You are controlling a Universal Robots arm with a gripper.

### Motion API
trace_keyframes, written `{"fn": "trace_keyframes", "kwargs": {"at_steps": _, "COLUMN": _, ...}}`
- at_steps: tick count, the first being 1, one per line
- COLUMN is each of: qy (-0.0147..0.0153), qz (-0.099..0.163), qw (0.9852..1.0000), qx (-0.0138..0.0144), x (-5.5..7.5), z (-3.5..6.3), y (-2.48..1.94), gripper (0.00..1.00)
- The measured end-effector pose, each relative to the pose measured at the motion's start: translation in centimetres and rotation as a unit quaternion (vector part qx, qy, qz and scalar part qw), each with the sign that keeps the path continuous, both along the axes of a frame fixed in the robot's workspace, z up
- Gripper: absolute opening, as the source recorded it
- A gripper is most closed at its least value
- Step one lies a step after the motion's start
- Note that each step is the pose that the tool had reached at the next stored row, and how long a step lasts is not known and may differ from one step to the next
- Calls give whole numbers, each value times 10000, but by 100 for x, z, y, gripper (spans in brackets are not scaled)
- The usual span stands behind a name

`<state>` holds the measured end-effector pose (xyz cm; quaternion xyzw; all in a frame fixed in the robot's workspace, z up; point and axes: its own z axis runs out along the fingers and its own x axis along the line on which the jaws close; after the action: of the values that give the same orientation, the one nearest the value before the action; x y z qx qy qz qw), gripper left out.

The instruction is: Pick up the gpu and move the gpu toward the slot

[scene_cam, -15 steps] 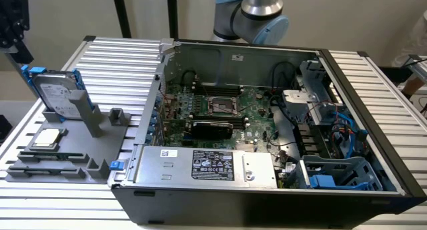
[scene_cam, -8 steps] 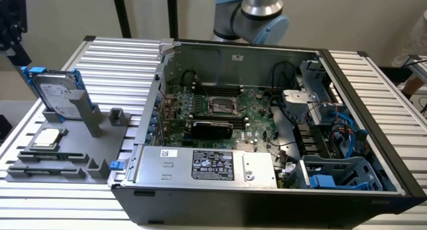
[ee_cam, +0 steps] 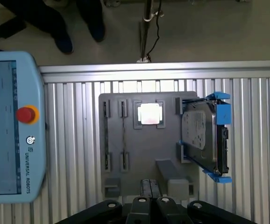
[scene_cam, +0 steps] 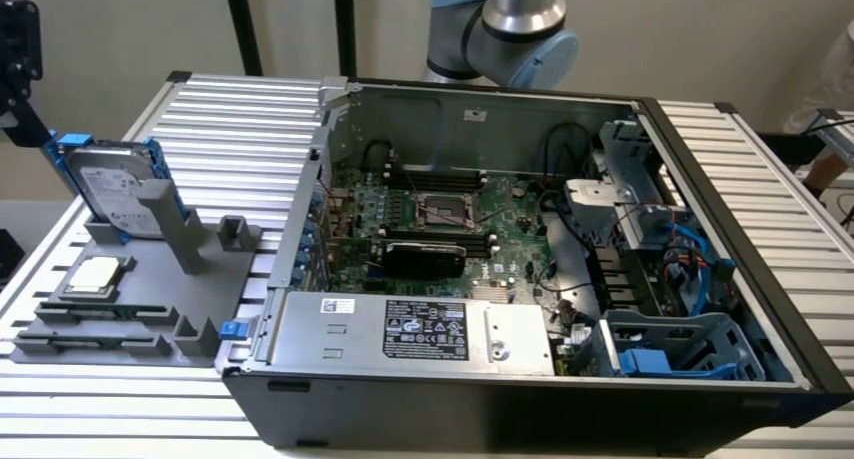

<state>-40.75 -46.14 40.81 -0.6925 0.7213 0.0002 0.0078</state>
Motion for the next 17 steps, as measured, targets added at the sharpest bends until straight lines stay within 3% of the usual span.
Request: {"fn": "trace_keyframes", "kwargs": {"at_steps": 17, "qy": 16, "qz": 3, "qw": 10000, "qx": 0, "x": -19, "z": -138, "y": -375, "gripper": 11}}
